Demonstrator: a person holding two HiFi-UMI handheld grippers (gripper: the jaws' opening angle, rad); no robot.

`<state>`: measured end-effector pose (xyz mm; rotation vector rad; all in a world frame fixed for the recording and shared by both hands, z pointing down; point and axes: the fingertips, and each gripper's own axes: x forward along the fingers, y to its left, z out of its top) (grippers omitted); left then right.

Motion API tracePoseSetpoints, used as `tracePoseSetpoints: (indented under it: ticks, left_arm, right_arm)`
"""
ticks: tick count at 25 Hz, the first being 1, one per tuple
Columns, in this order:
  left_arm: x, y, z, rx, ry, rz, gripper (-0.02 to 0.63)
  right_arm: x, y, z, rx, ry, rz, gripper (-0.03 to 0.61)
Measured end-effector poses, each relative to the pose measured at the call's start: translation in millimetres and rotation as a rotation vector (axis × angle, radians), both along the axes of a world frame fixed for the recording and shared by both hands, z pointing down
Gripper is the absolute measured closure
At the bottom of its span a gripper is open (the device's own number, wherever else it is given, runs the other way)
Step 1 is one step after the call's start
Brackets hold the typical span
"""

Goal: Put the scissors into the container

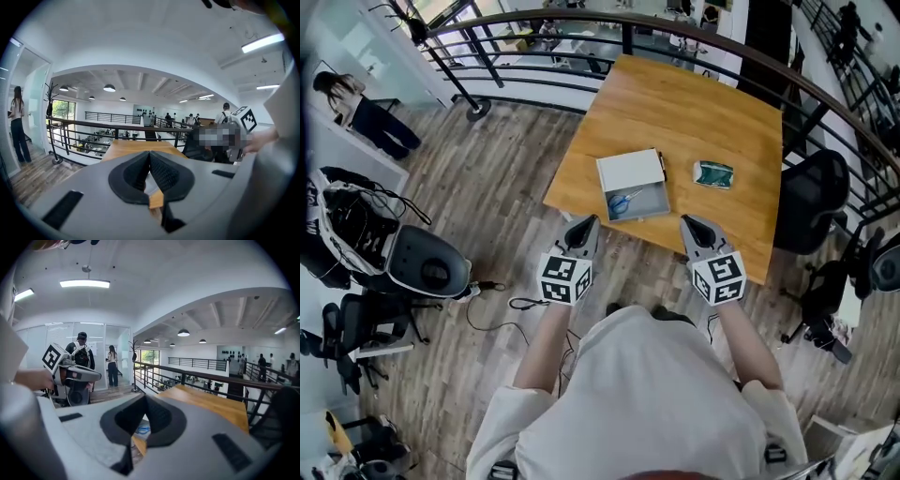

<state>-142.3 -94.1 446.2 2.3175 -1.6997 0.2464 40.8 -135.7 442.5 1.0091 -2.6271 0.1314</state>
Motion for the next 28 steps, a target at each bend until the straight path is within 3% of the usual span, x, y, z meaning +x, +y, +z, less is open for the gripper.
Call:
tracePoseSetpoints:
  ticks: [13,28]
  left_arm:
    - [34.4,12.7,-36.0,0.064,0.066,-0.057,0.62]
    - [43.7,10.6,-47.9,0.073,0.079,-0.048,0.62]
  right_arm:
    - [41.7,-5.5,-29.4,0.046,-0.04,-0.052,0.578]
    - [42.4,-8.4,-41.2,0.058,-0.041,-0.082,0.578]
